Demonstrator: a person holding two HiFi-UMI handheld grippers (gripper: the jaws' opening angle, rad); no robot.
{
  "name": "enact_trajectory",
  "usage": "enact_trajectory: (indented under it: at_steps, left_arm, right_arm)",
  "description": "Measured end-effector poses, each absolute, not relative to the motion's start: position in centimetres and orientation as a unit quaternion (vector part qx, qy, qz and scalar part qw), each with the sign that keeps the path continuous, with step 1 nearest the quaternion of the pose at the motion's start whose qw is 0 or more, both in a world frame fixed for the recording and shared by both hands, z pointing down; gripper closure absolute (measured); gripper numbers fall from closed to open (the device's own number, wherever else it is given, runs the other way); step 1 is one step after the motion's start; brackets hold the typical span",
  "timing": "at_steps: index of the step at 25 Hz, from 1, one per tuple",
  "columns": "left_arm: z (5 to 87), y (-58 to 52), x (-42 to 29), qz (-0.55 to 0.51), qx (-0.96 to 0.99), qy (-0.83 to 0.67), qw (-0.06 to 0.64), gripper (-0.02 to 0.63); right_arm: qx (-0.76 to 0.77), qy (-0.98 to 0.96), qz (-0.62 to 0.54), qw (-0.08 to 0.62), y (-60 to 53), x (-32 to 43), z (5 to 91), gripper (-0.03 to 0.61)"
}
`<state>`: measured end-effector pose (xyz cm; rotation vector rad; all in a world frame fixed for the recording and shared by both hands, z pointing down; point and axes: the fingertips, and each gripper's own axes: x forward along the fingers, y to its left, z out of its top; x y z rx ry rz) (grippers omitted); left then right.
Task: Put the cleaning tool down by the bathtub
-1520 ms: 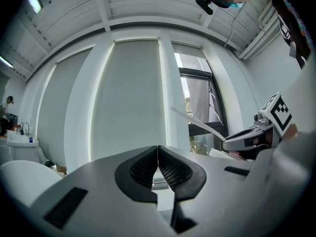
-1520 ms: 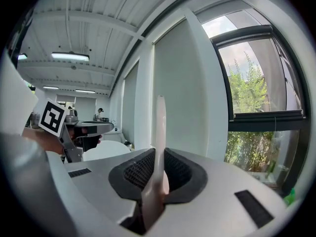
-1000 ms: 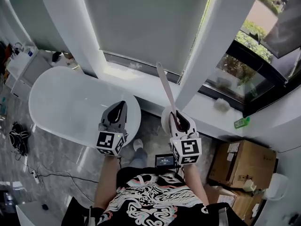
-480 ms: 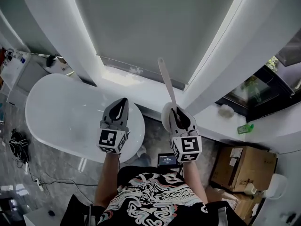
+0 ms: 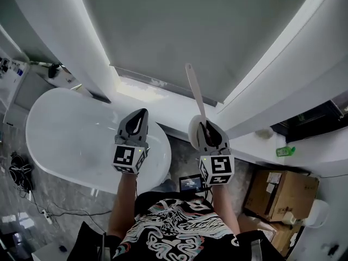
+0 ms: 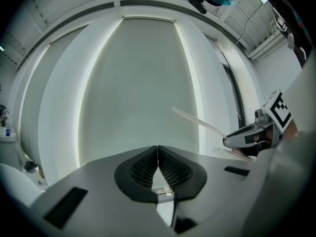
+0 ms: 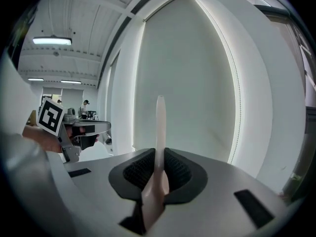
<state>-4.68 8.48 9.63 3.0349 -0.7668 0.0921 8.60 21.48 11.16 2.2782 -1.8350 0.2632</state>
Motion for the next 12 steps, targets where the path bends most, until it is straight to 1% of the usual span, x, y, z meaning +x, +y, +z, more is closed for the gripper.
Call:
enact_trajectory:
  at_steps: [12]
  left_arm:
    - [10.4,4.6,-3.6,0.021,0.970,-0.242,0.016,0.597]
  right_arm:
    - [0.771,-0.620,0.094,0.107,18.3,9.2,11.8,0.503]
